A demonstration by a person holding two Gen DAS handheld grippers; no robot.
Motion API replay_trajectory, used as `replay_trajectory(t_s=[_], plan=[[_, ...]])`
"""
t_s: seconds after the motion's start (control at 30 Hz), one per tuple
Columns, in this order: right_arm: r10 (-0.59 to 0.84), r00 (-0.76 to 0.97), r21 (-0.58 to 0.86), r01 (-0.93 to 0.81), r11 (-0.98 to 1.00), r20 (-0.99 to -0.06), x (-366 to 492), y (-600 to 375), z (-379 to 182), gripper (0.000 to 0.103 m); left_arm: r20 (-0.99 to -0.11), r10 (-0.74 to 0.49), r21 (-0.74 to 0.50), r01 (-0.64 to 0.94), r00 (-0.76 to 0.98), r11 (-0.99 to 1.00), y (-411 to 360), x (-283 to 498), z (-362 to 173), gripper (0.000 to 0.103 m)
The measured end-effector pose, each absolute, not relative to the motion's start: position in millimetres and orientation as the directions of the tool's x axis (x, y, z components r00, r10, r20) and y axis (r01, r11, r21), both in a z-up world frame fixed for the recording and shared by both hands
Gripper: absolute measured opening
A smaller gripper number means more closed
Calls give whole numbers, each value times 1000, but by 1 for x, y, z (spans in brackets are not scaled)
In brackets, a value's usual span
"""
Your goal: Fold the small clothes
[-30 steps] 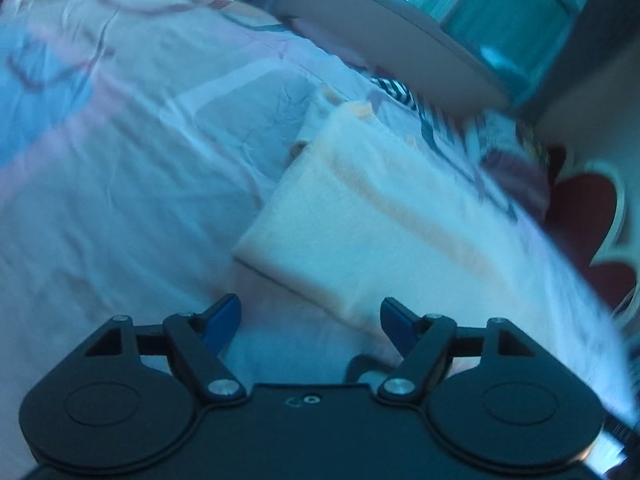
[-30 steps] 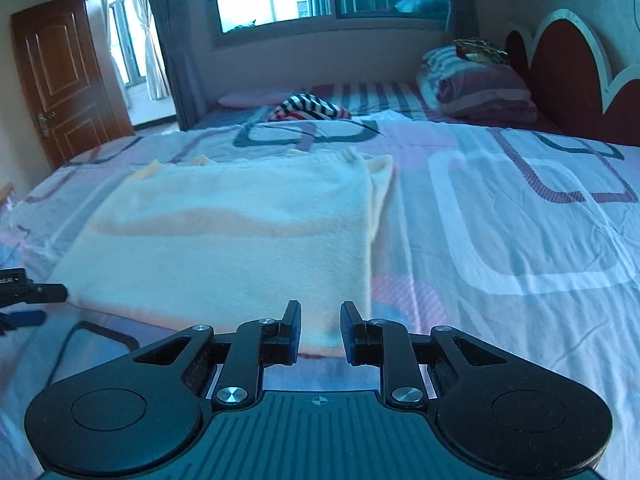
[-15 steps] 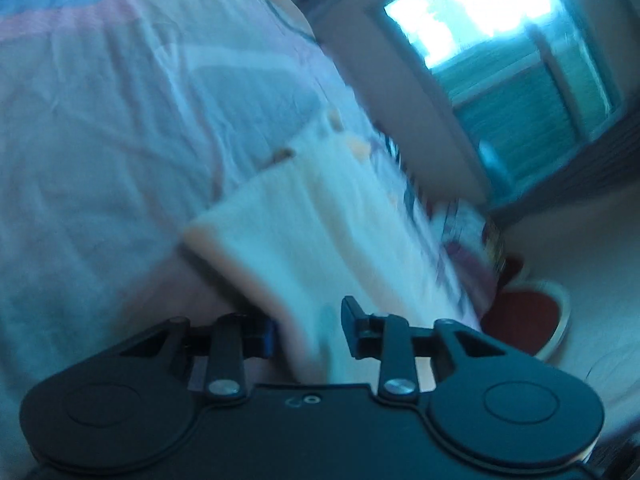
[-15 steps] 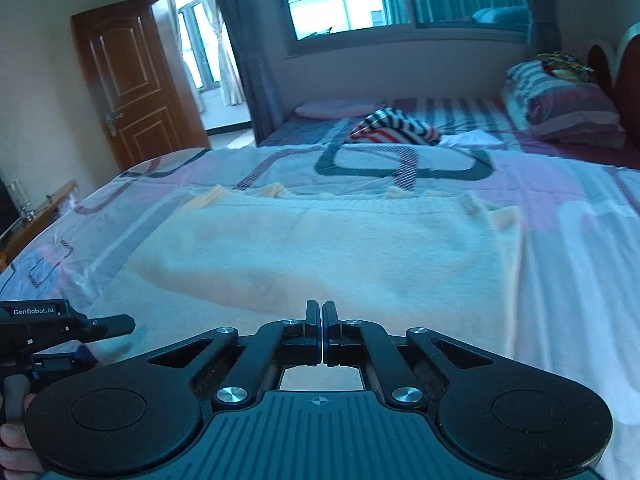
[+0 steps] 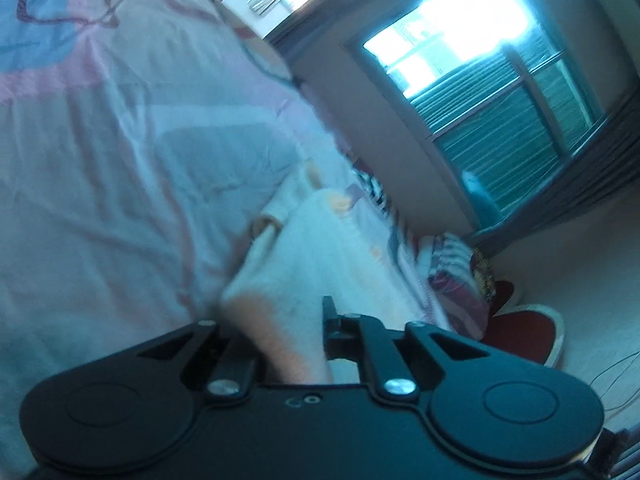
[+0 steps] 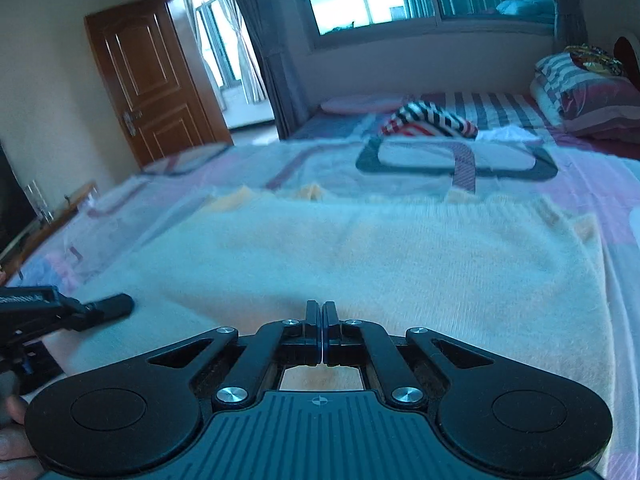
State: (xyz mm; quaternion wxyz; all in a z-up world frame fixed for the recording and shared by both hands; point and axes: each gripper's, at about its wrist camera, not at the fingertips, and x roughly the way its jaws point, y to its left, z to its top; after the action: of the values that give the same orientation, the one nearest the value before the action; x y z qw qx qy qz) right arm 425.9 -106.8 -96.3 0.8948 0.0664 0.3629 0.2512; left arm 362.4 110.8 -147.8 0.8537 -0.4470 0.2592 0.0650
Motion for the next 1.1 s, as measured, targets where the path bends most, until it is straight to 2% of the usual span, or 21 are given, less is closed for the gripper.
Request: replay_trajectory(t_s=[0.03,0.13,0.17,0.23,0.27,0.33,0.4,0.57,0.67,0.77,0.83,0.9,0.93,1.0,1.03,1.1], plan=[[483,591,297,-389,872,-646,429,-104,-104,0,-527,-120,-733,-378,841,566,116,365,-154,28],[505,623,334,-379,863,-598,422,-110,-100,0,-509,-136,-772,-381,850,509,127,368,-158,28],[519,631,352,-381,855,-577,421,-112,-99,0,-524,-128,-755,-389,842,527,127,372,-155,26],[487,613,328,-360,873,-622,427,-108,-108,0,-563,-112,-710,-410,819,573,124,377,-147,4],[489,611,335,-356,872,-623,428,-108,-113,0,-565,-104,-693,-402,819,599,121,379,-140,5],[498,610,352,-353,867,-616,428,-111,-111,0,-536,-106,-656,-335,837,676,109,381,-121,5],[520,629,416,-321,851,-578,424,-126,-104,0,-546,-109,-585,-285,831,759,88,389,-98,6],[486,707,524,-190,830,-514,411,-189,-87,0,-536,-206,-440,-62,819,896,10,414,-49,6],[434,754,567,-100,817,-493,402,-240,-74,0,-557,-266,-353,65,787,933,-48,423,-37,6],[388,782,583,-39,812,-487,393,-285,-66,0,-614,-302,-286,151,730,946,-100,432,-50,7],[376,786,591,-17,807,-491,385,-309,-64,0,-675,-361,-300,207,643,931,-130,439,-70,18],[377,778,596,-4,803,-502,379,-327,-66,0,-727,-411,-313,268,550,911,-154,439,-88,53],[378,772,599,5,801,-511,377,-333,-66,2,-740,-411,-302,282,533,911,-160,435,-92,59],[391,763,608,2,794,-514,372,-341,-66,21,-698,-421,-302,295,580,907,-152,415,-82,72],[394,766,608,-5,794,-508,369,-343,-64,42,-675,-426,-314,288,603,905,-142,411,-75,75],[420,768,614,-43,788,-484,366,-342,-60,46,-618,-398,-342,224,678,913,-111,406,-62,83]])
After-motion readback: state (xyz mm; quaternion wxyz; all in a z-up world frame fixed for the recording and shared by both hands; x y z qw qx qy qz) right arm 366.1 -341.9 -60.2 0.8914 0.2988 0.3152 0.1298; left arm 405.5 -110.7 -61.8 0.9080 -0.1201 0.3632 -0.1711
